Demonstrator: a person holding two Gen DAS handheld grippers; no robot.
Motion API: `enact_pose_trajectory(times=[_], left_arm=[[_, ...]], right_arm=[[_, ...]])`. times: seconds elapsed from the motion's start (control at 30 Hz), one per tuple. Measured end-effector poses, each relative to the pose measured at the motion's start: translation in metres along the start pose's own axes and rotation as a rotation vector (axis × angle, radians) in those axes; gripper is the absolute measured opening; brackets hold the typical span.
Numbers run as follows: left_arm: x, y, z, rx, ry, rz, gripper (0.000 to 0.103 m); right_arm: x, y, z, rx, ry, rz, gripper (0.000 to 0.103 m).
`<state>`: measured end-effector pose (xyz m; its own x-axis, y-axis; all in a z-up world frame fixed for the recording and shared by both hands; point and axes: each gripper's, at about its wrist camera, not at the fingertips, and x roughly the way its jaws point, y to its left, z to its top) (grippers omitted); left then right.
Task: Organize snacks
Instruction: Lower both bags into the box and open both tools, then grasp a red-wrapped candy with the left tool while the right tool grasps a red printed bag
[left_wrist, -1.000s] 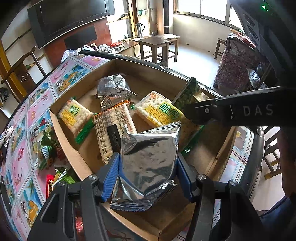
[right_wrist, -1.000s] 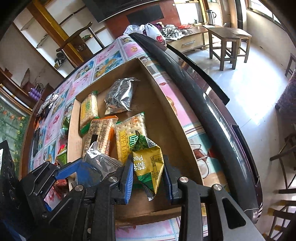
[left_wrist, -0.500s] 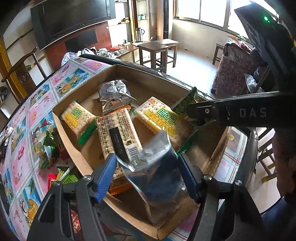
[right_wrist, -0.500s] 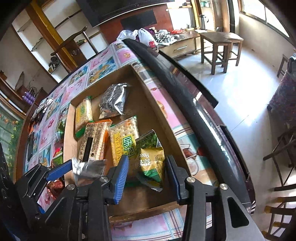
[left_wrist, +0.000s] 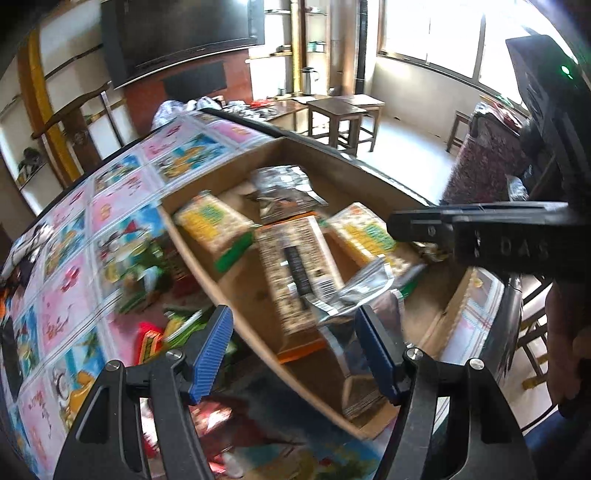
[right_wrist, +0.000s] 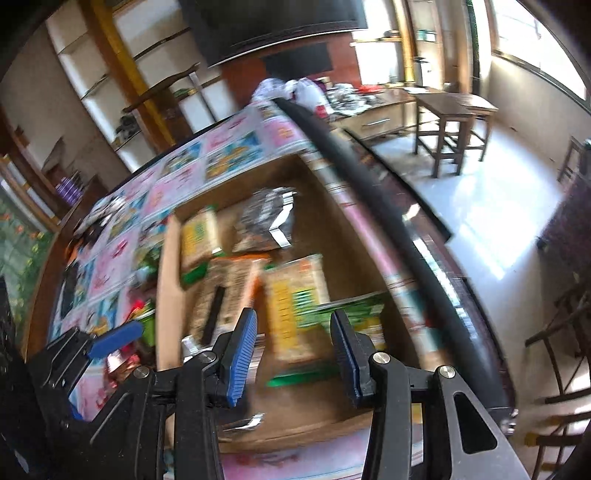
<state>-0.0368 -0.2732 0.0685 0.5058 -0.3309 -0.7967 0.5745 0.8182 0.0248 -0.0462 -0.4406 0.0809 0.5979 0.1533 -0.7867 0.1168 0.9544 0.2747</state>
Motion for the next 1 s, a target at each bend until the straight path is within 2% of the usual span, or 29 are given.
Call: enact_pose_trajectory(times=[0.23,0.37,0.53,0.67,0.83,1.0], left_arm=[[-0.017,0.046,-0.018,-0.104,-0.002,0.054,0.068],[-0.029,0.083,-0.034,-0.208,0.006,0.086,0.068],[-0.033,0.128,-0.063,-0.339,0.060,0.119,0.068],[-0.024,0.147,-0.083,-0.429,0.123,0.103,0.068],[-0.006,0.150,-0.090,-0.467,0.168,0.058,0.068],[0.004,0.146,-0.085,-0.433,0.172,0.090,0.064]], right_arm=[[0.013,0.050,-0.006,-0.112,0.033,0.084,0.045],[0.022,0.077,-0.011,-0.167,0.061,0.135,0.045],[0.032,0.107,-0.021,-0.235,0.112,0.193,0.046],[0.040,0.126,-0.031,-0.285,0.154,0.221,0.049],[0.041,0.134,-0.037,-0.320,0.172,0.229,0.049],[0.038,0.129,-0.040,-0.330,0.173,0.233,0.050]])
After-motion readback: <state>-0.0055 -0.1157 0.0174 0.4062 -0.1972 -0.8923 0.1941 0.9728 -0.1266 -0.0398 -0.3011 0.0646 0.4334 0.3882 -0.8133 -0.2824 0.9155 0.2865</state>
